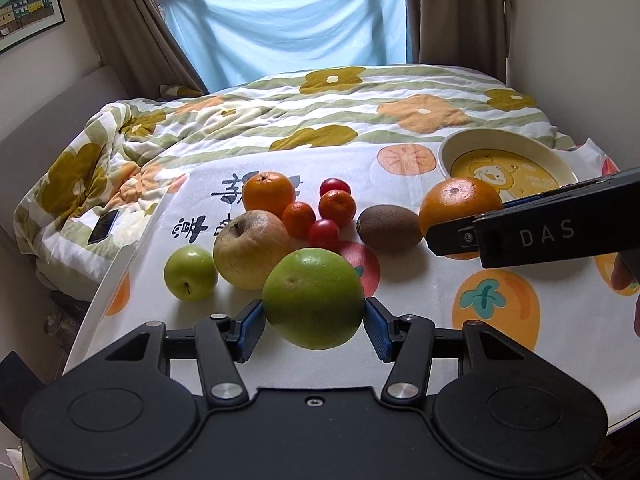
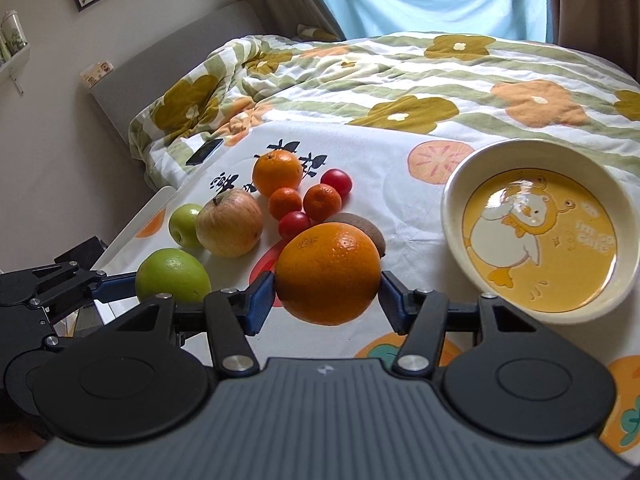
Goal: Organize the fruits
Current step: 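Carry the green apple and orange to the duck bowl with both tools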
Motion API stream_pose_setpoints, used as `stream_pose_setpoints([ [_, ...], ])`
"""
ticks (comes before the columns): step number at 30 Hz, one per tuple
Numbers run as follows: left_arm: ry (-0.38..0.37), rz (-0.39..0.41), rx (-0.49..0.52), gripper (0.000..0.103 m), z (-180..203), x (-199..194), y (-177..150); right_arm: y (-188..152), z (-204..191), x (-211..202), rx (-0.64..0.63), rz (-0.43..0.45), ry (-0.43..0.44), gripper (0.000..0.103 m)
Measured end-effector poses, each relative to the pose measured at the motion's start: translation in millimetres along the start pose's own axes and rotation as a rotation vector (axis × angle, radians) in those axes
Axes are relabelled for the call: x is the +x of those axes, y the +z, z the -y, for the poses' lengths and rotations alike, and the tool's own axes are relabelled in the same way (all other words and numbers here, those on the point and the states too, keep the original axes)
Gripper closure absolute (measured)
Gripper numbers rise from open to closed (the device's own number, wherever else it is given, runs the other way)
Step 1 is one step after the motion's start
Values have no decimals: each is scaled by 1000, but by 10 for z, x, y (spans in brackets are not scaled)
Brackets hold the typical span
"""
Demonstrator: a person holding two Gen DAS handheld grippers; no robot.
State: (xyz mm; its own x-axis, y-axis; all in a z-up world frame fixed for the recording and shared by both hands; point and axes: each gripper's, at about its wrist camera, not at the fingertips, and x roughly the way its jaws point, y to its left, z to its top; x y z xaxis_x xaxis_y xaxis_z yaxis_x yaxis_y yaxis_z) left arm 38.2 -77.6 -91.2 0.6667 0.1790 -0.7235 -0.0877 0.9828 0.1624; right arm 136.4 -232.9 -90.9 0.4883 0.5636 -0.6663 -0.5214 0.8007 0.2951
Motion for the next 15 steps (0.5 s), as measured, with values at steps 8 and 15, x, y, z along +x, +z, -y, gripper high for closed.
stream_pose_setpoints([
  [8, -49, 65, 6, 45, 234, -289, 323, 93, 278, -506, 46, 67, -61, 32],
  [15, -112, 111, 61, 45, 461, -282, 663, 187, 641, -848, 108, 119, -156, 32],
])
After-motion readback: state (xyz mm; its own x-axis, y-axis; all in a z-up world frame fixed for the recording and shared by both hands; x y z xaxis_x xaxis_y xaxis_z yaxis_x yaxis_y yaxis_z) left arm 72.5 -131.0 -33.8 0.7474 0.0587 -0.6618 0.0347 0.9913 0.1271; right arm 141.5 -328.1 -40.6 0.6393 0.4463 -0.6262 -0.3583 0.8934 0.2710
